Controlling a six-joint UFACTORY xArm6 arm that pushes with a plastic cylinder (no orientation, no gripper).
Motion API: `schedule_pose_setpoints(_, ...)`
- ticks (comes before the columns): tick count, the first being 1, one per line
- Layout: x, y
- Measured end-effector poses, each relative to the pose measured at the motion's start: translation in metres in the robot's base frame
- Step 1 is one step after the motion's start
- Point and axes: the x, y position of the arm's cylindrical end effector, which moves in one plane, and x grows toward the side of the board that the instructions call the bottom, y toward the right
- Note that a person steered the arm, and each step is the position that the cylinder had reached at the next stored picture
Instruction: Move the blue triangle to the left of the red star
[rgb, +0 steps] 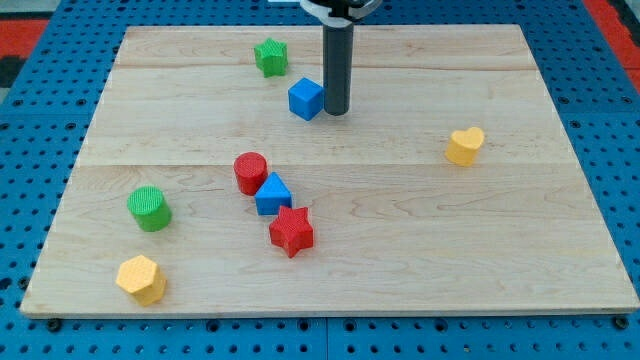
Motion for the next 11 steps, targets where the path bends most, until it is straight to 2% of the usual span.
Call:
schedule_pose_setpoints(2, -0.002, -0.063)
schedule_pose_setpoints(3, -0.001, -0.07)
schedule_pose_setpoints(6, 0.097, -0.036)
schedule_pose_setpoints(7, 0.135, -0.071)
schedule_pose_setpoints(8, 0.162, -0.069)
schedule_pose_setpoints(11, 0.147, -0.086)
